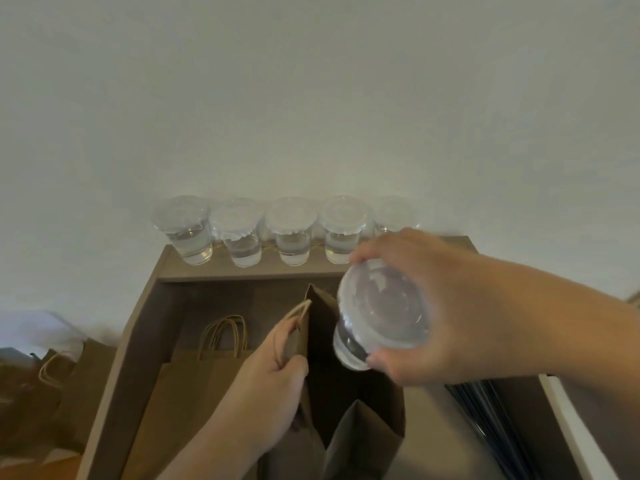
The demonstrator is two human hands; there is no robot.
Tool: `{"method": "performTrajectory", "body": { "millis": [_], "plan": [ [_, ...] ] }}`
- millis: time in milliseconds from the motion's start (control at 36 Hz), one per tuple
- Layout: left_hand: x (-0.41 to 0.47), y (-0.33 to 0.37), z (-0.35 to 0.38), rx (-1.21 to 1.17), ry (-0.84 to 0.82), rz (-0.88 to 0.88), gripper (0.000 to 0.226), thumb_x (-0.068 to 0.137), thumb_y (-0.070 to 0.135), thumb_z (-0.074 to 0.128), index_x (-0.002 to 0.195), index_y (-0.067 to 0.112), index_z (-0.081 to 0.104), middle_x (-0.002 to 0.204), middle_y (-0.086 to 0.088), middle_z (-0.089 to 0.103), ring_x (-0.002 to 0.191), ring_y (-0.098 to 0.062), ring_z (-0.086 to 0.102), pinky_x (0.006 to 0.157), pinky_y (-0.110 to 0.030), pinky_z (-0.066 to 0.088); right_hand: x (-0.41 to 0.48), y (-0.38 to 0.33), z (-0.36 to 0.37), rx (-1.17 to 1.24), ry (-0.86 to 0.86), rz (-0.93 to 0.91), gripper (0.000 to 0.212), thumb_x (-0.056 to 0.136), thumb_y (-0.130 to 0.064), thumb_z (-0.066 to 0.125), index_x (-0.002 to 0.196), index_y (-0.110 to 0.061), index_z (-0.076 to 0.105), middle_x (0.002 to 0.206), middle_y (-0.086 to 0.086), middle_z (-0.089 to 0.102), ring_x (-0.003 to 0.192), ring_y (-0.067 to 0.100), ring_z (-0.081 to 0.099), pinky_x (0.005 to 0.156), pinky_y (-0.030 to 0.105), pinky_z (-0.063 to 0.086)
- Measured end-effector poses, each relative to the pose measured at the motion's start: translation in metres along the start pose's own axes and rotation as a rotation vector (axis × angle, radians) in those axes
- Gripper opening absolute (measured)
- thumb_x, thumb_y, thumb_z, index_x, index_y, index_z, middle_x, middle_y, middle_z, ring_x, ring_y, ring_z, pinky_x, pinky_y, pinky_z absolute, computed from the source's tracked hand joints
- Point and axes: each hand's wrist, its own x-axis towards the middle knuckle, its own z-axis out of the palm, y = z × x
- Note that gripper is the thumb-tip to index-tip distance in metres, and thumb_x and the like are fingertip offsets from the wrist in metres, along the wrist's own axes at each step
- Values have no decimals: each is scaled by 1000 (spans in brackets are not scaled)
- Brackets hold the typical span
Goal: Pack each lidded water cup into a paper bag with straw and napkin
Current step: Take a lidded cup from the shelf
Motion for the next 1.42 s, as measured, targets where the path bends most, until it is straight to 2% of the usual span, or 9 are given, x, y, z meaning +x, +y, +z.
{"method": "performTrajectory", "body": {
  "millis": [361,583,778,889,1000,1167,1250,1306,1417],
  "plan": [
    [-11,0,3,-74,-65,-39,46,104,27,55,123,69,45,98,11,76,77,-17,77,60,-24,58,34,5,70,-398,-262,73,97,76,-71,78,154,-35,33,138,-8,54,122,17,55,104,37,53],
    [-21,1,8,-18,-79,20,60,99,24,55,132,73,41,99,12,75,72,-16,77,62,-27,62,74,-9,120,-627,-650,169,56,97,-38,72,146,-17,55,128,9,65,121,35,63,102,49,50],
    [-29,-4,4,48,-82,43,64,89,31,51,141,64,35,106,41,65,85,21,64,60,2,45,95,13,187,-653,-615,97,50,104,-33,61,151,-17,53,147,14,56,132,41,55,103,60,52],
    [-27,-11,1,71,-78,27,61,89,35,51,137,68,34,90,22,76,72,-3,75,64,-16,60,92,18,191,-659,-487,96,34,104,-22,63,135,-11,63,134,18,64,118,39,64,91,51,54],
    [-27,-14,-2,105,-48,52,62,87,37,53,135,71,35,95,14,77,71,-7,77,65,-22,62,88,-10,169,-787,-628,-21,62,104,-39,62,160,-20,42,156,14,47,139,40,48,114,58,44],
    [-25,-19,-9,228,15,122,66,95,30,62,143,64,32,97,18,74,78,2,74,68,-16,59,3,-22,59,86,-157,-86,29,99,-59,58,120,-41,64,103,-20,71,96,3,68,85,26,59],
    [-24,-22,-7,229,35,121,69,99,29,66,151,56,29,102,20,72,84,9,71,66,-3,52,-38,11,29,551,523,-193,21,99,-37,54,102,-35,74,75,-4,68,66,13,66,58,27,55],
    [-24,-21,-5,236,48,120,74,98,32,70,154,53,26,110,23,68,93,19,65,66,2,47,-51,53,39,656,861,16,26,93,-34,51,97,-26,76,63,3,59,56,17,56,54,32,49],
    [-22,-16,0,275,27,126,80,95,38,73,152,59,20,100,16,73,86,12,71,63,-5,53,-39,154,125,387,591,658,14,97,-38,62,90,-38,74,77,-8,72,70,3,66,74,39,61]
  ]
}}
